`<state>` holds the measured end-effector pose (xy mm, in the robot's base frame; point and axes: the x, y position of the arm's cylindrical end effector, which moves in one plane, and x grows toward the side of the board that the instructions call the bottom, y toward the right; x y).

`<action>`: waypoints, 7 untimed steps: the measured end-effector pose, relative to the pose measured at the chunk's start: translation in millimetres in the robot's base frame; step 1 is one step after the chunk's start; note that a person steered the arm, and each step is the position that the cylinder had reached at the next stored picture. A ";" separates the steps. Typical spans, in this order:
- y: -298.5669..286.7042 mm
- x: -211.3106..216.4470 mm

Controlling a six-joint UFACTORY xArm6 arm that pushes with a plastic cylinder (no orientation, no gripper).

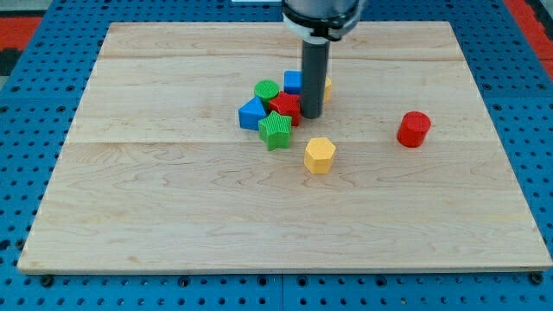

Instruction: Nudge the blue cube closer to the red star

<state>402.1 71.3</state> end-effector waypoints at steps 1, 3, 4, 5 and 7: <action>75.4 -13.9; -11.0 -67.1; -42.7 -45.7; -42.7 -45.9; -33.9 -15.9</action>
<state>386.3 37.3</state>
